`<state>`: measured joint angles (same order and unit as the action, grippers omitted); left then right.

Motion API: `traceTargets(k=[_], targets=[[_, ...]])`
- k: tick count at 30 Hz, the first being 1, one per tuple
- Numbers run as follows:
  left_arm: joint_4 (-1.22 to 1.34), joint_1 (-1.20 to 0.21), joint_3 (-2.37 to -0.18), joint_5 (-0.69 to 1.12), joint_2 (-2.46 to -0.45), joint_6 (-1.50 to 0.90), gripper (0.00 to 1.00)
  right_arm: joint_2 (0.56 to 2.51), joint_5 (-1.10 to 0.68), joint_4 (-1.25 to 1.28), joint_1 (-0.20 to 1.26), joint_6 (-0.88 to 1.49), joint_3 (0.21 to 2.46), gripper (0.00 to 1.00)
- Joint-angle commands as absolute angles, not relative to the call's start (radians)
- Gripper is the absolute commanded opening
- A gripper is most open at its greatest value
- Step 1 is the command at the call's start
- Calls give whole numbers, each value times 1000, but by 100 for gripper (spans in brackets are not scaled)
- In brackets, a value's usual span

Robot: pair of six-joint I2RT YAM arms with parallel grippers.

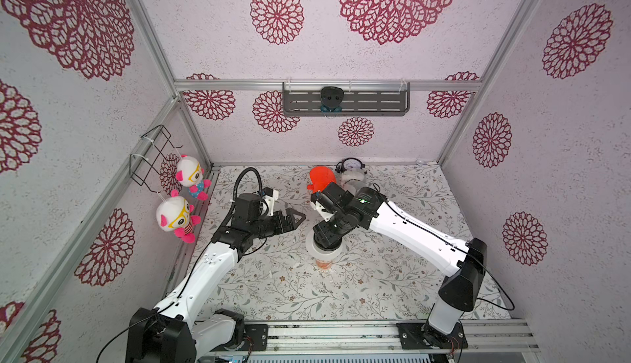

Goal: Put the leak-proof paper on the milk tea cups
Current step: Secure the cup lid on the cup.

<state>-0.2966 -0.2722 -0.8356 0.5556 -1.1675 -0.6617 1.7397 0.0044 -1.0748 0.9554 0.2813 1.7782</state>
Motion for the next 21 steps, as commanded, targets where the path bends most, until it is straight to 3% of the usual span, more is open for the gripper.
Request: traceTargets(k=[1, 21], targets=[[-277, -276, -859, 565, -1166, -646, 98, 1721, 9, -1073, 974, 261, 1801, 53], [-281, -275, -854, 565, -1173, -640, 98, 1742, 37, -1060, 988, 250, 1757, 55]])
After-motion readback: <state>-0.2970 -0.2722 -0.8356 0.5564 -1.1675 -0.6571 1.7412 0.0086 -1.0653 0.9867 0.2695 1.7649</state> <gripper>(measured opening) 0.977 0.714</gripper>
